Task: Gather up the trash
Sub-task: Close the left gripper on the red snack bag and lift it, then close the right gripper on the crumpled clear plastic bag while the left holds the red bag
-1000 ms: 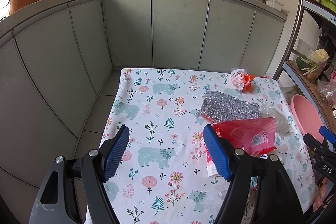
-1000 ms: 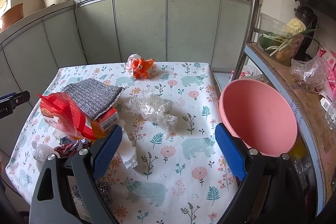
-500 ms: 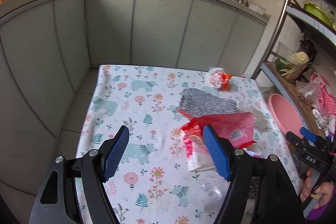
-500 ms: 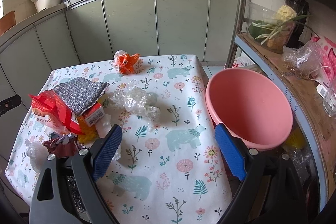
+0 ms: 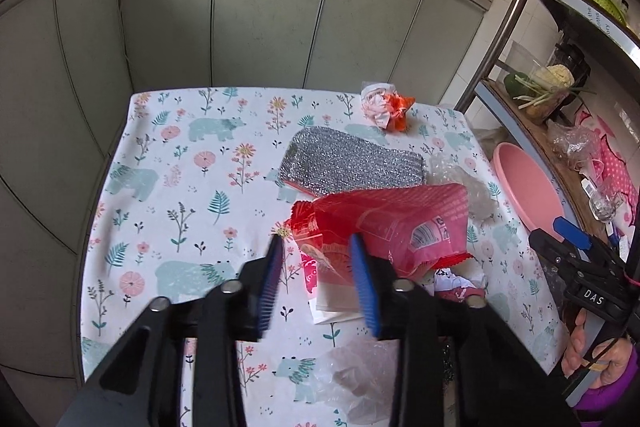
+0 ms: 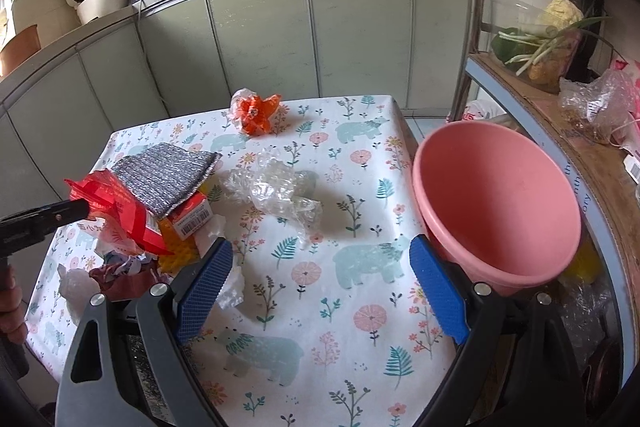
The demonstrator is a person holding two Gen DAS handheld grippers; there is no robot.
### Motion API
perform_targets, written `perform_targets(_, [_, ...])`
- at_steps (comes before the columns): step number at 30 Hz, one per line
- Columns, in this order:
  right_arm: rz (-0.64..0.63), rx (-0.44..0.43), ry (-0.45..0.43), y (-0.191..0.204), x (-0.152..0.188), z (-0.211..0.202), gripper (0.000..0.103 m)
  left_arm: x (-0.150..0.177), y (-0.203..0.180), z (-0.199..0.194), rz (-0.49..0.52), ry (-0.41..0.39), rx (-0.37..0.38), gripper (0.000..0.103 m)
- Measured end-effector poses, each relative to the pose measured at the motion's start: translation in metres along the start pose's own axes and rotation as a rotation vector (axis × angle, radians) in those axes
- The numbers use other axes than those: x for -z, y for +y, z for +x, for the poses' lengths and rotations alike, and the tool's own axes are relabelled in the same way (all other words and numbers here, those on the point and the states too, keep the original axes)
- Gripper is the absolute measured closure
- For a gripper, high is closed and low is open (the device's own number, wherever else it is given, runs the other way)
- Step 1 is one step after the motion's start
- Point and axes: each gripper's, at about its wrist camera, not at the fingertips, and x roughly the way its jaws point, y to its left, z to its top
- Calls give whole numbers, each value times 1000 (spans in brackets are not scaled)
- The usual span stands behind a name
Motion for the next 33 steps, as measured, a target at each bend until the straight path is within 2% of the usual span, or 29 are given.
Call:
perform_targets(3, [-16,-17,1,4,-6,4,12,0,2,3,-11,9,14,96])
perform_targets(6, [-25,-23,0,6,-14,10,12,-1,4,-1,-14,-3,22,102])
perform_targets(13, [-70,-34,11,17,-33,31,13,-9,5,-17,-15,-55,36,103])
perform_targets(16, [-98,-14,41,26,-38,43,18,-14,5,-22,-15,-69,36,103])
perform_targets(21, [-113,4,58,33,-41,54,20,-20,7,-30,-17,-89,32,103])
perform_targets(33, [-122,62,67,34,-44,67,25,-26,1,-33,2,-100,28,103])
